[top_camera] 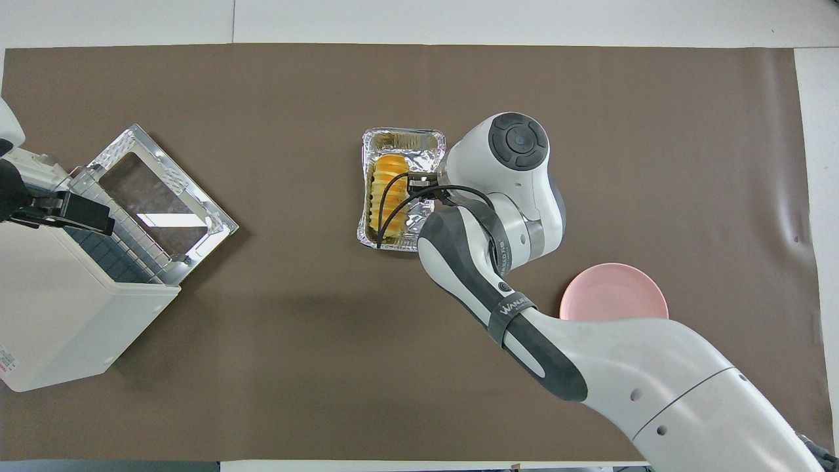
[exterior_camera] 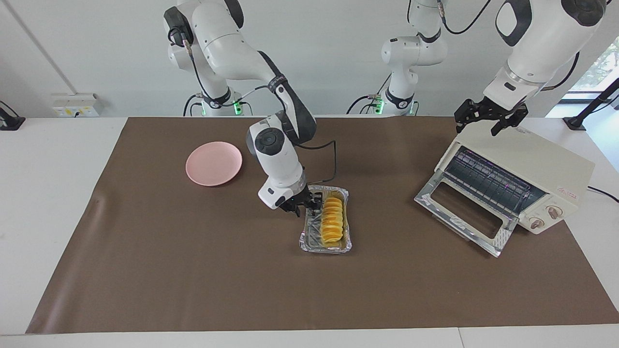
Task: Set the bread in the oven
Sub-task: 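Release the tray with the right gripper while the left gripper grasps it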
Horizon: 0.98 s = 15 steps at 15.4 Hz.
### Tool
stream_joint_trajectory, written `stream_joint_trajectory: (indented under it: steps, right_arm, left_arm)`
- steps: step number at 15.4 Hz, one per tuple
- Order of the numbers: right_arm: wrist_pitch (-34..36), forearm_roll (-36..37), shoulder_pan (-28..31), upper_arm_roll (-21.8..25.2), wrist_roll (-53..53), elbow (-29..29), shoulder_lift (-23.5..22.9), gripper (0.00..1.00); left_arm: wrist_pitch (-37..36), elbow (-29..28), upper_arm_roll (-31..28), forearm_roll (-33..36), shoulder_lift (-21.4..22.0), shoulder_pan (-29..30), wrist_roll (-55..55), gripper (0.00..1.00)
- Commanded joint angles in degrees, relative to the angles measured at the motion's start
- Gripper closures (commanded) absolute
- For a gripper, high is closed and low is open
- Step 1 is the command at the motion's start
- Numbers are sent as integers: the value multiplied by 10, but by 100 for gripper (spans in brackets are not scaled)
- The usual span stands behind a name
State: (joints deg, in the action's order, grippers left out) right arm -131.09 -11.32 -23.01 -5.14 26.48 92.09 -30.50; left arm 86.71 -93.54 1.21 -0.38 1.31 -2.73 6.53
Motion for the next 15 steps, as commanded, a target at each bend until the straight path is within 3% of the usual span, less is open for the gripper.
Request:
stream_joint_trajectory:
  steps: [1,4,7,12,15]
  right_arm:
    - [38,-10,9,6,8,-18,18,28]
    - [102,-5,42,7,2,-14,75,20]
    - [204,-1,83,7,-3,0,143,0]
    - [385,72,165,10,-109,0,233,0]
    - [432,72,234,10,-215,5,271,0]
  left_arm:
    - [1,-2,3,-9,7,6,0,0]
    - [-4,-2,2,-7,8,7,1,0]
    - [-1,-2,0,-7,8,8,-1,0]
    - [0,-1,3,-7,12,-2,-12,0]
    - [13,9,17,-9,-2,-18,-27,0]
